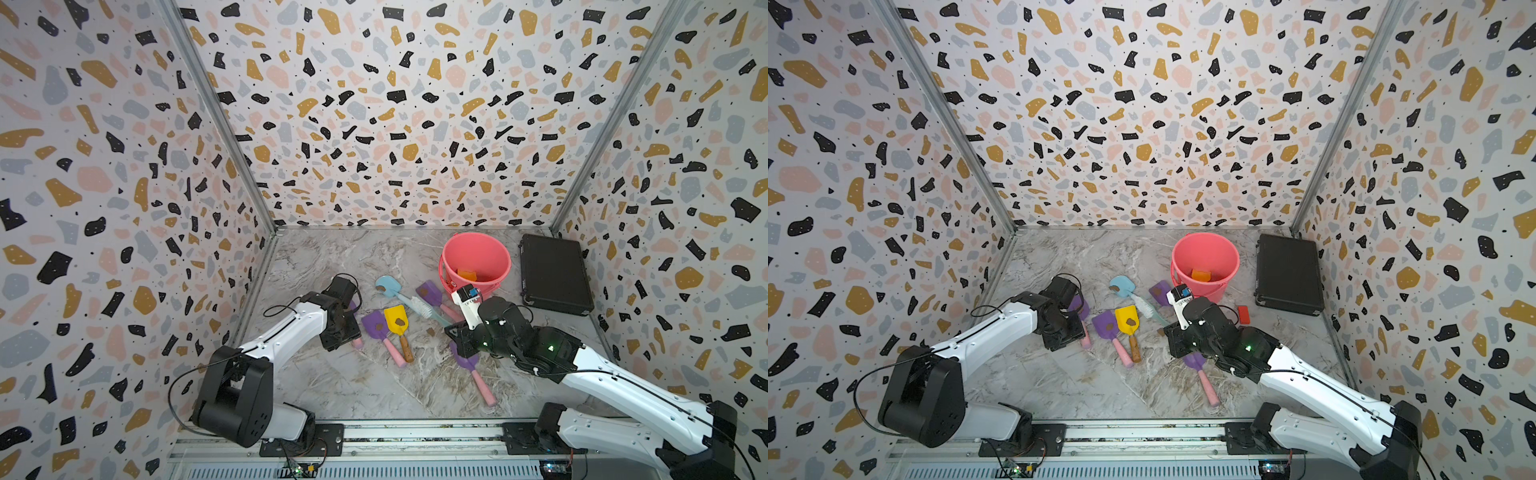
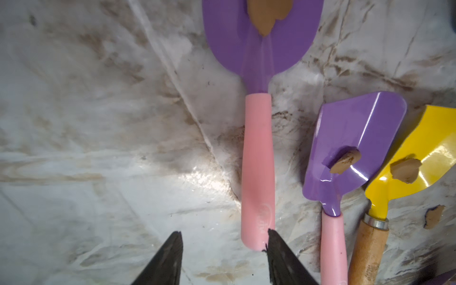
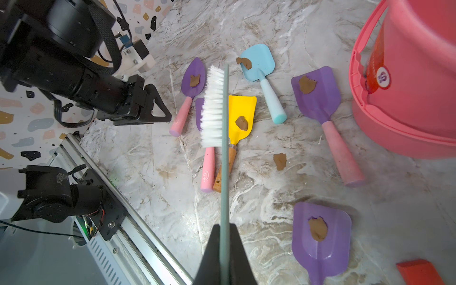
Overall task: Brush the soil off the hand trowel and place it into the bucket
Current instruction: Pick up the hand trowel from the center of the board.
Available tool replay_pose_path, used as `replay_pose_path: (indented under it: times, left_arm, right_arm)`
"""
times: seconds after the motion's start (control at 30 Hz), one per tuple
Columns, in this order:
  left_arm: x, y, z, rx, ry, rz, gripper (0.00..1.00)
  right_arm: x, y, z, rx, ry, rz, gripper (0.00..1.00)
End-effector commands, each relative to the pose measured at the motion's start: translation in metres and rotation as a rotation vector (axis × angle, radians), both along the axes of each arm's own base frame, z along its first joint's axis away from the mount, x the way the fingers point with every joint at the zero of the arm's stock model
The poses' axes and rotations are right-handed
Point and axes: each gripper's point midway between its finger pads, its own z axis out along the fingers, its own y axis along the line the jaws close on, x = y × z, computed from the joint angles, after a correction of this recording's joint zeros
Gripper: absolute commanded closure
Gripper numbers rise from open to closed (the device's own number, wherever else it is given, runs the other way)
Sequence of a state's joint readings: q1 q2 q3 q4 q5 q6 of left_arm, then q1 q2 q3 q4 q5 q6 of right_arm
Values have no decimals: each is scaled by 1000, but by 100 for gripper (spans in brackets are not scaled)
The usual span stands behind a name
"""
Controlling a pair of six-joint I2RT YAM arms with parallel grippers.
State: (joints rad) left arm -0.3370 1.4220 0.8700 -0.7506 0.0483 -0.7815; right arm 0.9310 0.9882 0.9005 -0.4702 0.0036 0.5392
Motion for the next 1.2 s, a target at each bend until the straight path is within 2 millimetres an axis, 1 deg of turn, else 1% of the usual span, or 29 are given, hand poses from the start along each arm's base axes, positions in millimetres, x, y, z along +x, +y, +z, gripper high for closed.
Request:
replay_pose_path:
  times: [0.0, 0.1, 0.27, 0.3, 0.37, 0.5, 0.63, 0.73, 0.83, 0.97, 1.03, 1.17]
  left_arm:
    - [9, -11, -8, -36, -24, -22, 45]
    - [10, -17, -15, -32, -16, -60, 44]
    - [8, -15, -25, -1, 15, -71, 45]
    - [7, -15, -26, 2, 20, -73, 47]
    - [7, -14, -28, 11, 25, -73, 54]
    - [6, -12, -29, 24, 31, -87, 60]
    - [3, -12, -25, 28, 51, -115, 67]
    - [3, -12, -15, 28, 45, -136, 76]
    - [4, -13, -3, 24, 30, -154, 77]
    - [0, -17, 15, 0, 29, -185, 84]
    - [-7, -20, 26, -18, 38, -212, 87]
    - [-30, -30, 63, -38, 55, -313, 91]
  right_arm:
    - [0, -3, 7, 21, -9, -13, 100]
    - [0, -3, 6, 21, -5, -13, 100]
    - [0, -4, 6, 27, 3, -24, 100]
    - [0, -4, 6, 27, 5, -25, 100]
    - [0, -6, 6, 21, 4, -28, 100]
    - [-1, -11, 3, -2, 4, -32, 100]
    - [-3, -22, 1, -34, -15, -45, 100]
    - [-3, -29, 5, -51, -49, -40, 100]
    - [-2, -36, 9, -76, -82, -44, 100]
    - [-2, -40, 16, -103, -119, -23, 100]
    - [-2, -41, 20, -117, -143, -4, 100]
    - [-3, -41, 32, -147, -230, 62, 100]
